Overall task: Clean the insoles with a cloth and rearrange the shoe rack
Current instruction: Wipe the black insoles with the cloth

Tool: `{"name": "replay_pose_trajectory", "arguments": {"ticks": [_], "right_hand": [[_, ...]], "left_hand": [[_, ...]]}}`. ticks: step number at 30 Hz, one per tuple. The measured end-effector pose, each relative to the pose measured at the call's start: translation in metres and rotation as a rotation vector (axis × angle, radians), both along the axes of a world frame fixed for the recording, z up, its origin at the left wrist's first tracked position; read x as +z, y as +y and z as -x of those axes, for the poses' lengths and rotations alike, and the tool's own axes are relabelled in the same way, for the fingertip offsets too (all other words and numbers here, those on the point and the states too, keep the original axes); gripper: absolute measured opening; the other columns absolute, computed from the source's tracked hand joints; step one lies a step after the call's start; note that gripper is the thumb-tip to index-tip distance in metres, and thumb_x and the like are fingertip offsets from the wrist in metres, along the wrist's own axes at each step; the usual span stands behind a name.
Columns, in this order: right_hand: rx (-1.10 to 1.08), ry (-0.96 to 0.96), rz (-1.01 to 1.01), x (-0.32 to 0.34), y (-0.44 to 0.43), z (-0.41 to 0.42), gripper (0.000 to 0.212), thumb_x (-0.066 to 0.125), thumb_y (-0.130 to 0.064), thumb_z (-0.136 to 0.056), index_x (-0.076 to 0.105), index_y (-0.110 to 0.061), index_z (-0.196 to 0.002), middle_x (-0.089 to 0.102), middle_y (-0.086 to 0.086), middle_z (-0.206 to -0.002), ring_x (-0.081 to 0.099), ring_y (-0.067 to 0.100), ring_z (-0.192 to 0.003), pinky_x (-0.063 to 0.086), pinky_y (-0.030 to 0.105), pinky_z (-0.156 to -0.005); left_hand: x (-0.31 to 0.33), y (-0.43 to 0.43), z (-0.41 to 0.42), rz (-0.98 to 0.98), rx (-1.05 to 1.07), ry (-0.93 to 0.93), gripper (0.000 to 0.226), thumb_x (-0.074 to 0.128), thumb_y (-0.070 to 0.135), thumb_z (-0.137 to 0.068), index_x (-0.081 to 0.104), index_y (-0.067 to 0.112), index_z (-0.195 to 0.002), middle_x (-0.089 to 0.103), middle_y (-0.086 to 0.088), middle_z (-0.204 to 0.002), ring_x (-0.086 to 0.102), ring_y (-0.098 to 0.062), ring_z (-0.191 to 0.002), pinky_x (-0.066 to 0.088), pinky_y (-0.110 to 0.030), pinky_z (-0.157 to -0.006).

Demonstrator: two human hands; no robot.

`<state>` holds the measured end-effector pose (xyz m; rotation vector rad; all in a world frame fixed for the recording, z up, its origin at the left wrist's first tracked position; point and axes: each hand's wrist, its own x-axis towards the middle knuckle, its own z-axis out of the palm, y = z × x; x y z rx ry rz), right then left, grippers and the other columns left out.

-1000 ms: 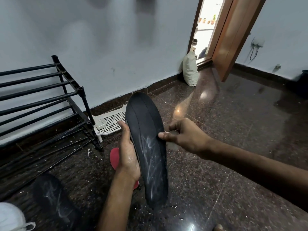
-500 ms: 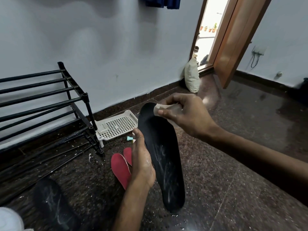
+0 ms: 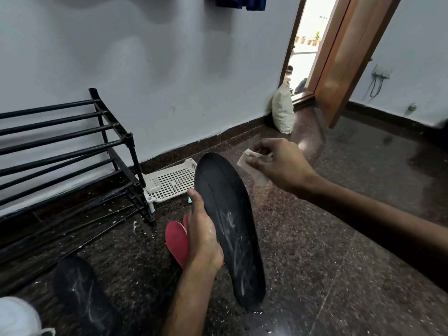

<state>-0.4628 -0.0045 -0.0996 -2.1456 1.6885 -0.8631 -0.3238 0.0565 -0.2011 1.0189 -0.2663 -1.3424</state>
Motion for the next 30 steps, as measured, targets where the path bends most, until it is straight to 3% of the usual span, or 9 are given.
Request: {"name": "replay_pose_trajectory", "arguments": {"ticks": [4,9,11,13,15,19,23,27,30], "right_hand": [[0.064,-0.021,-0.283,-0.008,0.014,-0.007,0.028,0.069,-0.035,-0.087,0.072,-0.014,-0.104,0.071,-0.003,-0.1,0.069,0.011,-0.086,0.059,0.027,-0.073],[0.119,0.123,-0.318,-0.023,0.033,-0.013,0.033,0.07,-0.029,-0.088,0.068,-0.009,-0.113,0.068,-0.001,-0.117,0.063,0.007,-0.099,0.046,0.018,-0.081],[0.096,0.02,-0.344,-0.024,0.03,-0.012,0.024,0.07,-0.027,-0.088,0.072,-0.009,-0.104,0.072,0.001,-0.104,0.066,0.009,-0.088,0.049,0.016,-0.07],[0.069,-0.156,-0.44,-0.021,0.023,-0.008,0.018,0.071,-0.024,-0.087,0.072,-0.006,-0.088,0.071,0.004,-0.082,0.062,0.011,-0.068,0.047,0.019,-0.053],[0.085,-0.361,-0.56,-0.016,0.017,-0.002,0.016,0.072,-0.019,-0.086,0.071,-0.004,-0.08,0.068,0.006,-0.074,0.058,0.014,-0.063,0.045,0.023,-0.053],[0.067,-0.606,-0.661,-0.022,0.02,-0.009,0.018,0.07,-0.01,-0.086,0.068,0.007,-0.091,0.069,0.006,-0.074,0.063,0.009,-0.058,0.048,0.019,-0.049],[-0.07,-0.703,-0.445,-0.033,0.018,-0.016,0.024,0.073,-0.015,-0.085,0.068,0.002,-0.102,0.073,0.01,-0.094,0.07,0.02,-0.081,0.056,0.026,-0.063],[-0.092,-0.234,0.123,-0.027,0.033,-0.027,0.014,0.068,-0.02,-0.09,0.072,-0.015,-0.103,0.068,-0.008,-0.091,0.065,0.002,-0.078,0.053,0.01,-0.066],[0.07,0.138,0.256,-0.046,0.046,-0.047,0.014,0.06,-0.012,-0.092,0.072,-0.008,-0.099,0.064,0.001,-0.097,0.061,0.015,-0.084,0.054,0.023,-0.077]], "left_hand": [[0.005,-0.004,-0.004,-0.037,-0.049,0.116,0.067,0.036,0.068,-0.093,0.068,0.012,-0.114,0.076,-0.011,-0.096,0.075,-0.024,-0.083,0.059,-0.032,-0.065],[0.014,-0.001,-0.008,0.037,-0.134,0.182,0.067,0.031,0.065,-0.096,0.067,0.009,-0.097,0.076,-0.012,-0.077,0.074,-0.021,-0.065,0.051,-0.036,-0.065],[0.016,0.002,-0.009,0.095,-0.184,0.21,0.068,0.029,0.065,-0.096,0.067,0.009,-0.101,0.076,-0.013,-0.085,0.075,-0.022,-0.073,0.052,-0.038,-0.069],[0.016,0.003,-0.012,0.179,-0.214,0.225,0.07,0.027,0.064,-0.097,0.063,0.009,-0.121,0.074,-0.014,-0.108,0.072,-0.025,-0.096,0.053,-0.041,-0.082],[0.013,0.004,-0.016,0.255,-0.266,0.231,0.072,0.026,0.064,-0.097,0.056,0.01,-0.134,0.067,-0.015,-0.125,0.064,-0.029,-0.115,0.048,-0.045,-0.096],[0.002,0.005,-0.016,0.335,-0.382,0.301,0.078,0.027,0.067,-0.094,0.056,0.008,-0.137,0.059,-0.019,-0.135,0.056,-0.034,-0.126,0.038,-0.052,-0.109],[-0.002,0.003,-0.014,0.335,-0.333,0.347,0.078,0.028,0.07,-0.093,0.064,0.011,-0.129,0.061,-0.018,-0.133,0.06,-0.033,-0.119,0.043,-0.051,-0.103],[-0.005,0.0,-0.019,0.315,-0.259,0.381,0.076,0.028,0.071,-0.093,0.064,0.013,-0.127,0.067,-0.015,-0.122,0.065,-0.03,-0.109,0.053,-0.045,-0.092],[-0.001,0.002,-0.016,0.317,-0.281,0.351,0.076,0.026,0.07,-0.092,0.067,0.012,-0.12,0.07,-0.013,-0.117,0.068,-0.026,-0.106,0.05,-0.042,-0.094]]}}
